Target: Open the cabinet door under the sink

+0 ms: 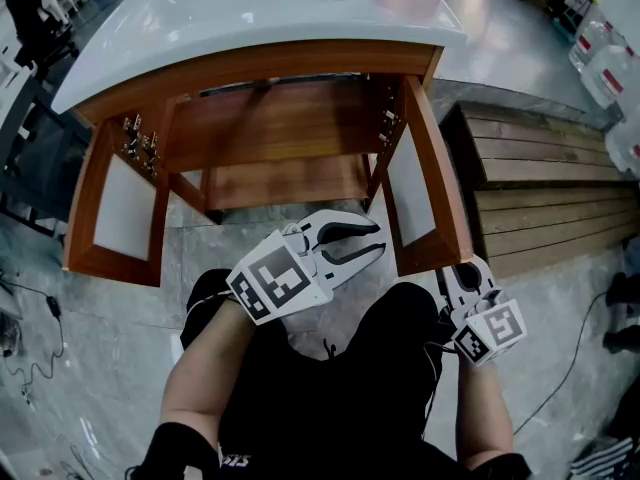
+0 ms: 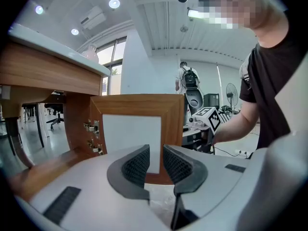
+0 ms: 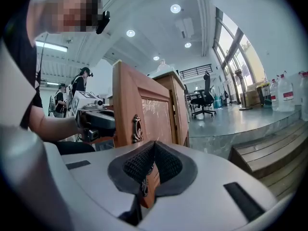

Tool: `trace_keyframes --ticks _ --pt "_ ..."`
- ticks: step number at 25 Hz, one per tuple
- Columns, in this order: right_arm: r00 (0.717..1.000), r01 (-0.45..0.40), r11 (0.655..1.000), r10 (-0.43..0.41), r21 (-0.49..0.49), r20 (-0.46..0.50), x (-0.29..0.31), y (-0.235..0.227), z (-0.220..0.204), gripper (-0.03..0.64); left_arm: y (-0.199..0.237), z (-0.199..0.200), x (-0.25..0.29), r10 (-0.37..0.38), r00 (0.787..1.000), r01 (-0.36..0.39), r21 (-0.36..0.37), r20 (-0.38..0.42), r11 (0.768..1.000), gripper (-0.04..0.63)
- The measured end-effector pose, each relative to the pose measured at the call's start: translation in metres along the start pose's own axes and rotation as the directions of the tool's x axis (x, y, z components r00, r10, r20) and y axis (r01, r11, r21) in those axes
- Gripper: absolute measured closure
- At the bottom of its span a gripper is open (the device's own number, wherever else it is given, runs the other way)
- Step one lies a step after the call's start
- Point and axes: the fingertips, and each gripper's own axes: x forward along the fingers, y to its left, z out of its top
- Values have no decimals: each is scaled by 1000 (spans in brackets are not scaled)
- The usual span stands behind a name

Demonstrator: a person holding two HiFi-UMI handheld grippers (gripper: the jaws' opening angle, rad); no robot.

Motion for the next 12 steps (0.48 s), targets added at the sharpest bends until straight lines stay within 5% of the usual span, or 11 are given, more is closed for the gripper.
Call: trace_keyframes --ticks 6,12 --pt "1000 10 999 -11 -48 -22 8 5 1 603 9 -5 7 8 1000 -8 -9 -8 1000 500" --pt "1000 20 1000 -20 3 -13 13 -3 4 603 35 -3 6 42 999 -42 -33 10 999 506"
